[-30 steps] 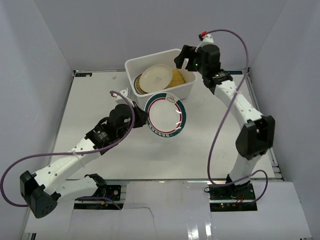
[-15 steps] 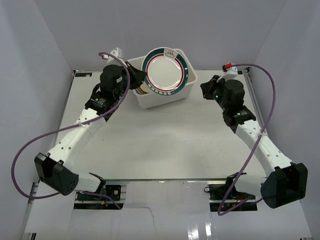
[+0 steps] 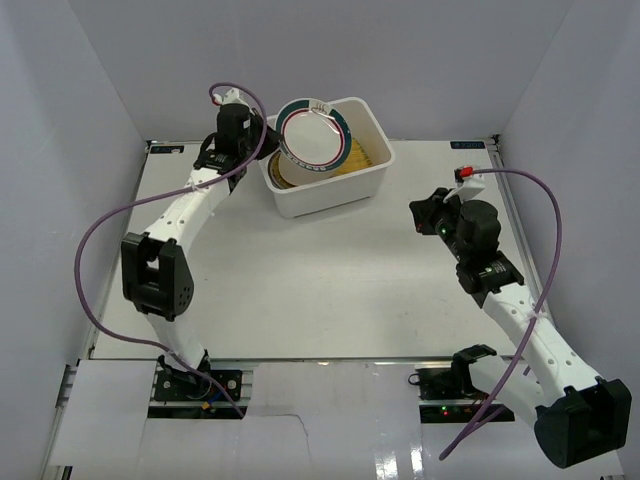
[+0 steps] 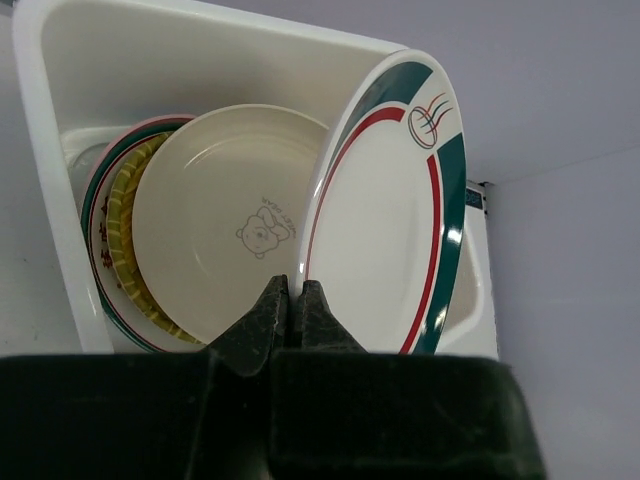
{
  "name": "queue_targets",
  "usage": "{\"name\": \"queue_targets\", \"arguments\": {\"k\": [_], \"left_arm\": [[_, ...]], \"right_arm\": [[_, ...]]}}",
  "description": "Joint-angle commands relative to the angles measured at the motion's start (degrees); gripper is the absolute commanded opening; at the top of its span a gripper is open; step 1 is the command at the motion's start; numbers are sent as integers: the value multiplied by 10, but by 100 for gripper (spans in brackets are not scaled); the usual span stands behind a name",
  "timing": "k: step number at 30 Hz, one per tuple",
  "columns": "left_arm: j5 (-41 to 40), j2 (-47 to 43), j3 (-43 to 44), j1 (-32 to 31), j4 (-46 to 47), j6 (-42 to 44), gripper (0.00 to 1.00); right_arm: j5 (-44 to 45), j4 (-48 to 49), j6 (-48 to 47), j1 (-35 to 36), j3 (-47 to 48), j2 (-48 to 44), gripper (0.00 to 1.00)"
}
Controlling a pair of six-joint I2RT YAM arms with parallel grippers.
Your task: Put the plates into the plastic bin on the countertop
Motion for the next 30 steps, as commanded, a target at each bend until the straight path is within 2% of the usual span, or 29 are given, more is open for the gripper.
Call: {"name": "queue_targets", "arguments": {"k": [1,5,8,9,10,12,13,16,18,19,21,22,23,26,30], "left_arm": [[32,30,62,3,10,-3,0],[18,77,86,3,-1,4,0],[23,108,117,4,-20,21,22],[32,113,124,3,-25,24,31],[37,110,126,3,-27,28,60],[48,96,119,3,-28,33,82],[49,73,110,3,-27,43,98],[46,19,77,3,-19,59,98],[42,-53,20,2,-14,74,98],[42,-80,-2,1,-6,78,98],[45,-167,-82,-1,4,90,98],[60,-198,-111,-3,14,95,98],[68,-257,-170,-3,19,99,98],[120,-342,-250,-7,19,99,98],[195,-513,-398,-9,4,106,98]], "right_arm": [[1,7,-5,-1,-17,-19,11],[-5,-3,-6,-2,-23,-26,12],[-8,-9,-5,-1,-26,-34,12],[-7,-10,-5,-1,-27,-39,13],[-7,-16,-5,-2,-27,-41,13],[-2,-22,-6,-1,-23,-47,16],[-1,-29,-6,-1,-21,-48,19],[0,-39,-8,-1,-11,-57,27],[-2,-44,-8,-1,-7,-63,41],[-2,-56,-8,-1,-6,-65,55],[0,-66,-13,-1,-4,-77,68],[1,-70,-14,-1,-3,-80,84],[7,-76,-17,-1,-2,-92,93],[17,-83,-26,-1,-2,-113,90],[78,-85,-14,-1,-2,-178,90]]}}
